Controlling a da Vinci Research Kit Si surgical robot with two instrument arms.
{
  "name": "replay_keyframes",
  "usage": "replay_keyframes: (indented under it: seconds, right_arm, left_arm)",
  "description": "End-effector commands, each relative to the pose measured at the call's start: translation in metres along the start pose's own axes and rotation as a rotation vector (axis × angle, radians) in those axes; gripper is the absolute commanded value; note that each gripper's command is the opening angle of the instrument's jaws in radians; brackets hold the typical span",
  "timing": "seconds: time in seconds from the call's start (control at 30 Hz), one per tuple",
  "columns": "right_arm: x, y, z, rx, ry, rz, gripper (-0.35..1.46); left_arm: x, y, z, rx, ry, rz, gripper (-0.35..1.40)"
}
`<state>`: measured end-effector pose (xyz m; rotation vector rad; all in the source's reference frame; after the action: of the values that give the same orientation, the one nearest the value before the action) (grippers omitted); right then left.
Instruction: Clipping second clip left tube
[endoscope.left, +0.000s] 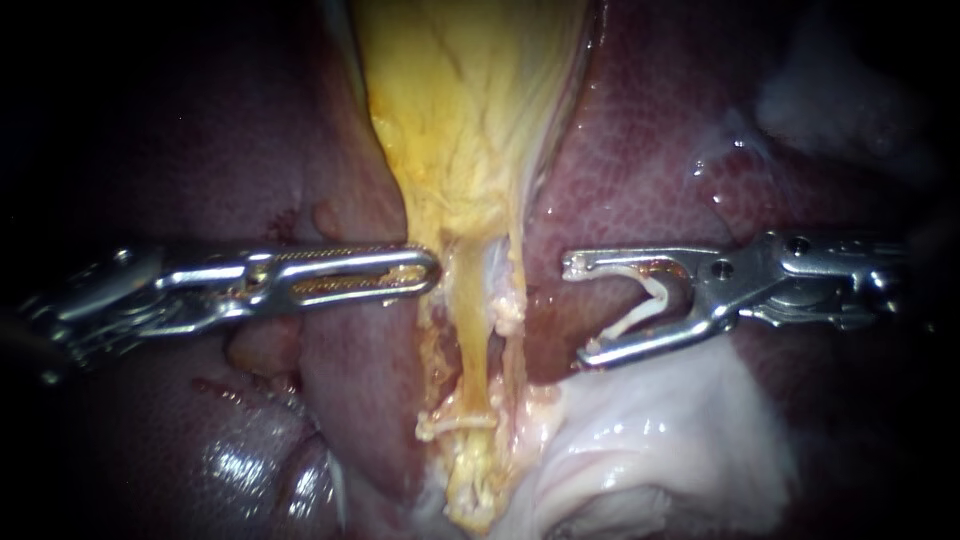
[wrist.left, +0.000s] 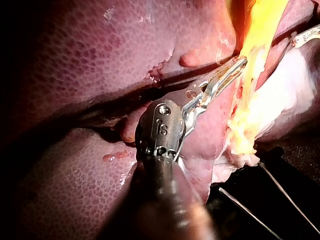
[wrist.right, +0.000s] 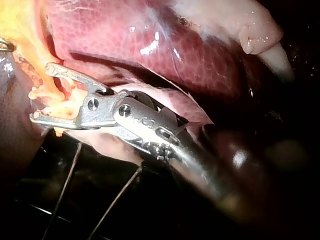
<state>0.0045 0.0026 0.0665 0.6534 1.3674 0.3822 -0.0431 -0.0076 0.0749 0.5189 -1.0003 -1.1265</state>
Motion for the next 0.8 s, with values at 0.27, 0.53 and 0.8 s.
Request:
replay_keyframes:
  seconds: [0.27,0.53,0.8]
  right_arm:
    - [-0.0007,-0.0002,0.0003,-0.002,-0.002,-0.006,0.60]
    - [-0.0057,-0.0001,0.0046,0.030,0.007,-0.021,0.60]
    - [-0.0124,0.0017,0.0105,0.070,0.011,0.027,0.60]
  left_arm:
    - [-0.0067,-0.0011,-0.0073,-0.010,-0.048,-0.027,-0.35]
    - [-0.0079,-0.0008,-0.0109,-0.023,-0.081,-0.028,-0.35]
    - [-0.0074,-0.0008,-0.0105,-0.026,-0.084,-0.026,-0.35]
